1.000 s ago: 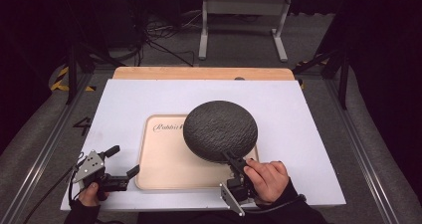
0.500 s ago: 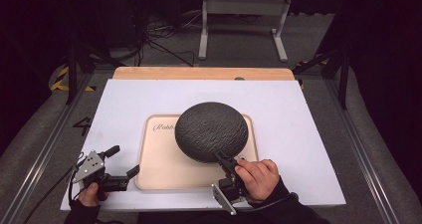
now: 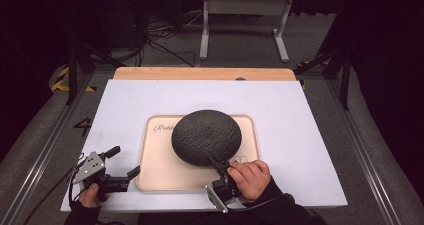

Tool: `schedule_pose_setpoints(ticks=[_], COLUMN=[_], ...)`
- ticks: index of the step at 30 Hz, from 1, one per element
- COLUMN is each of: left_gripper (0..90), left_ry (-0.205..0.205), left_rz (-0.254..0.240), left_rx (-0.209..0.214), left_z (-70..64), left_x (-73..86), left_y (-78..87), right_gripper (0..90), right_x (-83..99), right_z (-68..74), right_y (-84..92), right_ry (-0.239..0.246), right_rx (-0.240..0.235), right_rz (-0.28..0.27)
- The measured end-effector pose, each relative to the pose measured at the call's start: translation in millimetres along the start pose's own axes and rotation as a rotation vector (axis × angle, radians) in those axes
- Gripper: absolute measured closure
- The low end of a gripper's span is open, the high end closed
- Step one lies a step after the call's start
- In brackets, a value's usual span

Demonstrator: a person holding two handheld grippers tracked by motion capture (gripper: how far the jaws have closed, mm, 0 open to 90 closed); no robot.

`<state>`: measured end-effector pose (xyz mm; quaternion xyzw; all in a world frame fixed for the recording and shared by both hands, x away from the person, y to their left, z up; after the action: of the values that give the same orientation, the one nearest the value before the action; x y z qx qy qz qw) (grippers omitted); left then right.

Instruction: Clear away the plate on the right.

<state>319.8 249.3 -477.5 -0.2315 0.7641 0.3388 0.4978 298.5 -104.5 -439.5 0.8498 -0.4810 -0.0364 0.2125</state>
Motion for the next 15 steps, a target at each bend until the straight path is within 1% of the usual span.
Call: schedule_pose_setpoints(ticks=[7, 15], left_gripper=[0.4, 0.4], left_ry=[-0.001, -0.001], left_rz=[0.0, 0.0], left_rx=[0.0, 0.0], left_z=[0.0, -0.1], left_x=[0.0, 0.1], left_y=[0.0, 0.1], right_gripper=[84.5, 84.4], right_x=[-2.6, -4.4], right_z=[5.6, 10.0], right_y=[-5.5, -11.1], right_ry=[-0.004, -0.008], right_rx=[-0.024, -0.04], right_rz=[-0.006, -0.012])
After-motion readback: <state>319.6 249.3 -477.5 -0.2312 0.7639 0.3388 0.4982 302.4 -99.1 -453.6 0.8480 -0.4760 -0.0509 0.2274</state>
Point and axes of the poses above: each handheld gripper's, and its own axes: y roughly backward along the jaws, x roughly out of its underside, z roughly to its left, the point moved 2 cm from there along -y, roughly forward along the jaws, and after that the axes turned 12 degrees about y, right-handed, at the moved point
